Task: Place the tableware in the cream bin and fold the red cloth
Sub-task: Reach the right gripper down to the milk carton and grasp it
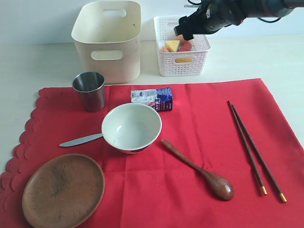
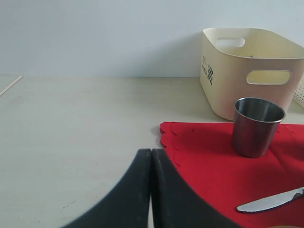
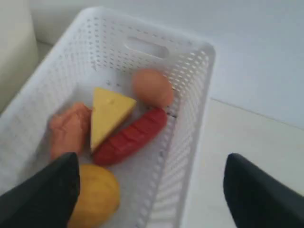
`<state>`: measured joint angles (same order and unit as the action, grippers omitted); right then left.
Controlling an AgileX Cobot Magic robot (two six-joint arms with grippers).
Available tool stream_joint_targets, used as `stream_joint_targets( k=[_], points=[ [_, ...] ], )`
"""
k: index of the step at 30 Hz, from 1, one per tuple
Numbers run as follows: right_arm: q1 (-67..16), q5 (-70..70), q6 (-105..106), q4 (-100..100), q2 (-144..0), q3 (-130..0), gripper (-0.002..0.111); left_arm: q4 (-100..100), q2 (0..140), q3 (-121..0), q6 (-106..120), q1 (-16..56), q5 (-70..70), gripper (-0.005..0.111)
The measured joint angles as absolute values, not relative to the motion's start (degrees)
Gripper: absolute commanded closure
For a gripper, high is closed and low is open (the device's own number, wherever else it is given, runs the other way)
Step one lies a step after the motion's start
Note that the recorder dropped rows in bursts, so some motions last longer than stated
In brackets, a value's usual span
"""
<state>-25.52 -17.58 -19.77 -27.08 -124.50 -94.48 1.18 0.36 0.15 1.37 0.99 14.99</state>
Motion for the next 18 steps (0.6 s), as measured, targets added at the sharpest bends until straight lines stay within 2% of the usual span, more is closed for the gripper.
stream_joint_targets(
  k=[4, 7, 12, 18],
  points=[
    [-25.6, -25.0, -16.0, -27.1, -120.1, -94.5, 0.084, 1.2, 0.4, 0.1, 1.4, 1.0, 15.0, 0.104],
    [-25.9, -28.5, -14.0, -26.3, -116.9, -94.5, 0.106, 1.2, 0.4, 0.1, 1.4, 1.0, 15.0, 0.104],
    [-26.0, -31.2, -5.3, -17.8, -110.5, -93.0, 0.108, 1.2, 0.4, 0.1, 1.4, 1.0, 15.0, 0.104],
    [-26.0, -35.4, 35.1, 12.8, -106.1, -84.1, 0.108, 1.2, 0.4, 0.1, 1.4, 1.0, 15.0, 0.104]
  ],
)
